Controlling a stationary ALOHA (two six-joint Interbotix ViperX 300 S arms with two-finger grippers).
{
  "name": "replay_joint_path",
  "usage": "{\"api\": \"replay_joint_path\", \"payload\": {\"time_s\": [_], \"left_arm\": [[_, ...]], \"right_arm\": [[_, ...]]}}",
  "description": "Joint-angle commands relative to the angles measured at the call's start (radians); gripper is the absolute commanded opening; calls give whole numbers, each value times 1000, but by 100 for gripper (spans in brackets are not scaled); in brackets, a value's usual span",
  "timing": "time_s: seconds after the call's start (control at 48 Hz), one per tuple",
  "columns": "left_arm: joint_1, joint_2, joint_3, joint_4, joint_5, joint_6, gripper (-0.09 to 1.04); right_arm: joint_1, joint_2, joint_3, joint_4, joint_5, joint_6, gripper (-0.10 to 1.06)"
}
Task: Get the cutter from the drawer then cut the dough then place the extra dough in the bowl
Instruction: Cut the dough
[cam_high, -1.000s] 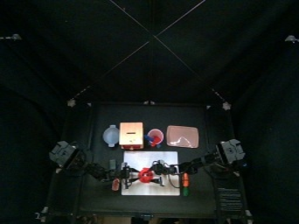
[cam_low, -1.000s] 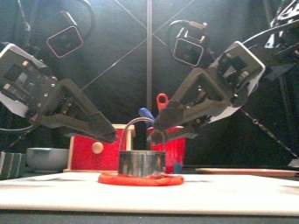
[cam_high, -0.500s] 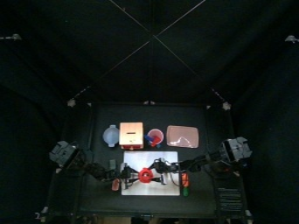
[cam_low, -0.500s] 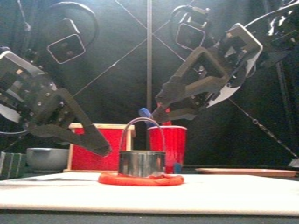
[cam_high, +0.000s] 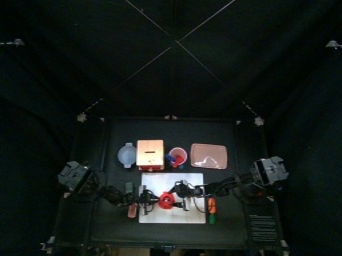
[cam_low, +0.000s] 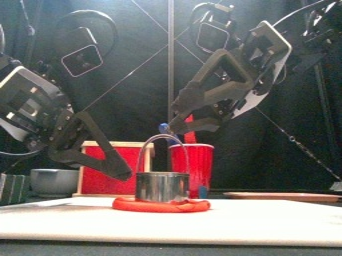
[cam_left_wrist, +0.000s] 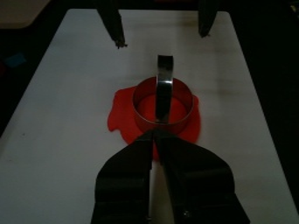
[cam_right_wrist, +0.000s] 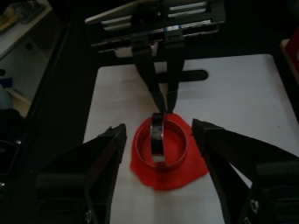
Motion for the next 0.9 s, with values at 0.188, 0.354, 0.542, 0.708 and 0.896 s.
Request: {"api": "replay_joint_path", "payload": {"time_s": [0.188,0.354,0.542,0.708,0.896], "left_arm": [[18,20,-43,12,40,0,53],[23,18,-43,15,40,0,53],[23,18,-41,15,40,0,53],[23,25,-41,14,57,0,53],[31,29,-44,12,84,-2,53]], "right_arm": [[-3,2,-35,2,28,2,83],[-3,14,-37,3,29,5,75],[-3,28,-44,11,41,6,74],[-3,35,-57,11,60,5,74],[-3,37,-57,9,60,5,72]]}}
